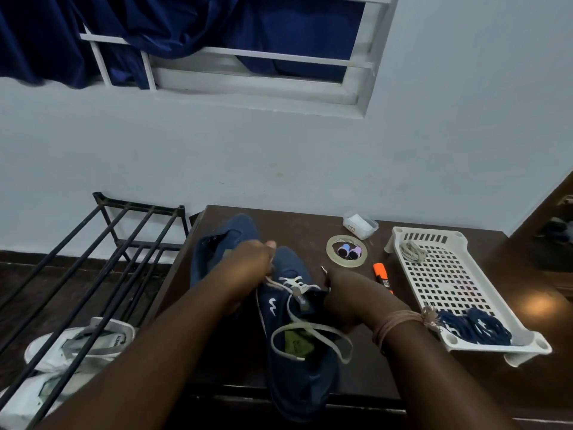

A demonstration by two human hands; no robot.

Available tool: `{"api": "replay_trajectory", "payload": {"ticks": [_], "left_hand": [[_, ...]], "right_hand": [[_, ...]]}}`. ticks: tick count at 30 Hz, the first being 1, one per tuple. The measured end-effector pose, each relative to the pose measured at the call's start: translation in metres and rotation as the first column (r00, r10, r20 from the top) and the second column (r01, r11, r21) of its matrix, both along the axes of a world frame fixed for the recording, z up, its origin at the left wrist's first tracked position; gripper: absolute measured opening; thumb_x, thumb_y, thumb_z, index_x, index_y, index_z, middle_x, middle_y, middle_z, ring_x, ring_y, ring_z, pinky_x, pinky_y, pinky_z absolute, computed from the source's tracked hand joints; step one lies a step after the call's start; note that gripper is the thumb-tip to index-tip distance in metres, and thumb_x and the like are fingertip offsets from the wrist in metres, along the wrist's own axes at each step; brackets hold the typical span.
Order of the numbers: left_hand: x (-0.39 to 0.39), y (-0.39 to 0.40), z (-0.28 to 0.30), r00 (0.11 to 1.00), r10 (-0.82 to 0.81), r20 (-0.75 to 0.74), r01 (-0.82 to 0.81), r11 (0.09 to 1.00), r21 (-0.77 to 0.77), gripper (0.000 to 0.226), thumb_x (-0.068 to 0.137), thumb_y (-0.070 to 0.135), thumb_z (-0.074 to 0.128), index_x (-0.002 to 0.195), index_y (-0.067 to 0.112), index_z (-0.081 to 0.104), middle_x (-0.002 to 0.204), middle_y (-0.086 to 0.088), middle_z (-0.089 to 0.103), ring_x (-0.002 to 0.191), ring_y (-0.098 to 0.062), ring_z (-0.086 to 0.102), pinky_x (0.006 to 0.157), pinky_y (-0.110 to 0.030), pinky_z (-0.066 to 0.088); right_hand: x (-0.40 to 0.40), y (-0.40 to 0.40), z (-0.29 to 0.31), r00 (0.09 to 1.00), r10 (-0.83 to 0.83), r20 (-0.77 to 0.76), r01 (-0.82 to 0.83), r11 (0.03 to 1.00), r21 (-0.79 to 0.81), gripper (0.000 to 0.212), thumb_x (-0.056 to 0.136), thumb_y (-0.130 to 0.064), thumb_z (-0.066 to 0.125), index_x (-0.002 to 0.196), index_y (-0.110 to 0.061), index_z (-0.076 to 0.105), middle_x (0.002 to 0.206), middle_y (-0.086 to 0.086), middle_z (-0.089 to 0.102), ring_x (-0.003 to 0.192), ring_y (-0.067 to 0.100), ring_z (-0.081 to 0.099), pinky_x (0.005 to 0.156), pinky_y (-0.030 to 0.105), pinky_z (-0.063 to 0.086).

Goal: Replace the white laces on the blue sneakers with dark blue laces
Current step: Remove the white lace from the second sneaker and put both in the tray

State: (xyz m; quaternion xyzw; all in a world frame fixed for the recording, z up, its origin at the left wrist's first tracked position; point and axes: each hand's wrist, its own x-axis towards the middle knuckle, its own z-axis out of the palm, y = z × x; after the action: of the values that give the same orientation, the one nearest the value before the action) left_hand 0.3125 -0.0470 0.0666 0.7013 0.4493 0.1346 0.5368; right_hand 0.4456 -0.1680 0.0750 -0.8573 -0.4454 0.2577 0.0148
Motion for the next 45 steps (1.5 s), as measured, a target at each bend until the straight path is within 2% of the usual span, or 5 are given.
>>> {"api": "replay_trajectory", "payload": {"ticks": [11,20,31,39,45], "left_hand": [[0.008,-0.016,-0.014,0.836,-0.082,-0.543,0.45,0.669,0.591,0.016,0.095,0.032,0.05,0.087,0.024,0.062,0.099,0.001,0.063,0.098,-0.023,0.058,0.098,-0.043,0.037],[-0.004,0.005,0.029,0.541,0.289,0.79,0.013,0.936,-0.351,0.02,0.106,0.011,0.039,0.09,0.016,0.049,0.068,0.003,0.049,0.052,-0.009,0.043,0.057,-0.026,0.043],[-0.001,-0.008,-0.005,0.835,-0.213,-0.507,0.459,0.779,0.427,0.04,0.087,0.048,0.068,0.067,0.013,0.067,0.07,-0.002,0.068,0.075,-0.024,0.068,0.077,-0.039,0.054],[0.005,-0.003,0.026,0.772,0.317,0.551,-0.295,0.946,-0.13,0.035,0.108,0.03,0.039,0.088,0.008,0.057,0.076,-0.002,0.061,0.059,-0.01,0.051,0.053,-0.024,0.044],[-0.004,0.001,-0.002,0.979,0.182,0.091,-0.195,0.967,0.163,0.019,0.094,0.035,0.062,0.095,0.018,0.069,0.092,-0.005,0.071,0.079,-0.018,0.065,0.073,-0.034,0.055]], "right_hand": [[-0.002,0.002,0.002,1.0,0.008,-0.013,-0.008,1.0,-0.003,0.021,0.096,-0.017,0.055,0.114,-0.007,0.059,0.115,0.011,0.065,0.089,0.022,0.054,0.077,0.029,0.045],[-0.002,-0.001,0.003,1.0,-0.013,-0.014,0.012,1.0,-0.015,0.025,0.097,-0.02,0.054,0.118,-0.008,0.059,0.119,0.011,0.064,0.1,0.024,0.059,0.076,0.028,0.043],[-0.001,0.0,-0.005,0.999,-0.032,0.024,0.032,0.999,-0.007,0.024,0.096,-0.019,0.051,0.117,-0.009,0.057,0.121,0.012,0.063,0.109,0.026,0.06,0.075,0.028,0.04],[-0.002,0.0,0.003,1.0,-0.005,-0.028,0.005,1.0,-0.013,0.031,0.096,-0.016,0.053,0.127,-0.01,0.056,0.127,0.011,0.061,0.114,0.026,0.059,0.082,0.029,0.044],[-0.006,0.004,-0.004,0.993,0.105,-0.058,-0.095,0.985,0.145,0.038,0.092,-0.018,0.059,0.13,-0.019,0.052,0.124,0.008,0.06,0.111,0.025,0.059,0.092,0.035,0.05]]}}
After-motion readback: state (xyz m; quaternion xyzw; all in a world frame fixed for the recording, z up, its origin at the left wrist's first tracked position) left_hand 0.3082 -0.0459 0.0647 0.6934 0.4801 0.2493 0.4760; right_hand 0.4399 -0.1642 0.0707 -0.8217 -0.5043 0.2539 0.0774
